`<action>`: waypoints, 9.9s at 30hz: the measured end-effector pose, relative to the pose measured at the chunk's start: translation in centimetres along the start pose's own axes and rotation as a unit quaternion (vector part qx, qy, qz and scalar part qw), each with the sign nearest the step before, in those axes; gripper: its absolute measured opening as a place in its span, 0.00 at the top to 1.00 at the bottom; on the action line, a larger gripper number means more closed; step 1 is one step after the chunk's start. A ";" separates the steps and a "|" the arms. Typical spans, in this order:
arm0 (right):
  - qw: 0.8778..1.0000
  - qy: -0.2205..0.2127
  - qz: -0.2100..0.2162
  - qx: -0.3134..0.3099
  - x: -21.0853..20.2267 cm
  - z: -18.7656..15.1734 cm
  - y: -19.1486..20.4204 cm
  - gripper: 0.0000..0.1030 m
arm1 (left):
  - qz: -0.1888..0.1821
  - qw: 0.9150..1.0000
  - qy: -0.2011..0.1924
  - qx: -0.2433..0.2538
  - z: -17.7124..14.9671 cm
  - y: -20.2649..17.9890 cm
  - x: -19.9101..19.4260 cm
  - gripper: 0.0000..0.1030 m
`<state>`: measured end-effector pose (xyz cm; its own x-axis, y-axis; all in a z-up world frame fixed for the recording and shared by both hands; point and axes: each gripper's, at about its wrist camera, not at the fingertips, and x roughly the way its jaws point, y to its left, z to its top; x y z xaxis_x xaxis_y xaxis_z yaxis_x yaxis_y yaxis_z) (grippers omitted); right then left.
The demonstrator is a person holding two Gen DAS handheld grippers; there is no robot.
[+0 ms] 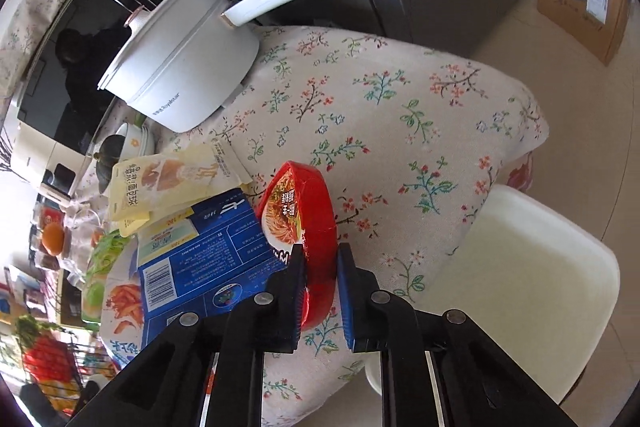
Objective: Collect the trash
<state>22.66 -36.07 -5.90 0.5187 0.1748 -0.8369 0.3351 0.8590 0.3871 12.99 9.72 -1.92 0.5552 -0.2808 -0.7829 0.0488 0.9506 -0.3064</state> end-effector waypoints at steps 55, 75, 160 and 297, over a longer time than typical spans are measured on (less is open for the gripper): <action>0.991 0.014 -0.126 -0.040 -8.5 -7.0 -19.3 0.85 | -0.157 0.937 0.076 0.302 -12.2 -30.9 16.2 0.70; 0.989 0.022 -0.139 -0.034 -7.9 -6.9 -18.9 0.47 | -0.092 0.942 0.041 0.321 -11.9 -30.4 13.7 0.08; 0.956 -0.004 -0.023 -0.294 -1.0 -15.0 17.1 0.25 | 0.080 0.995 -0.045 -0.027 -6.6 3.2 2.1 0.77; 0.954 -0.136 -0.224 -0.147 -14.4 -7.8 -14.7 0.98 | -0.063 0.981 0.026 0.181 -9.9 -21.1 6.0 0.08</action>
<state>4.09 -47.41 -2.53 0.5734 -0.3374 -0.7466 0.3565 0.9232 -0.1434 7.09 -13.32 -5.53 0.4822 -0.3971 -0.7809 0.4118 0.8895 -0.1980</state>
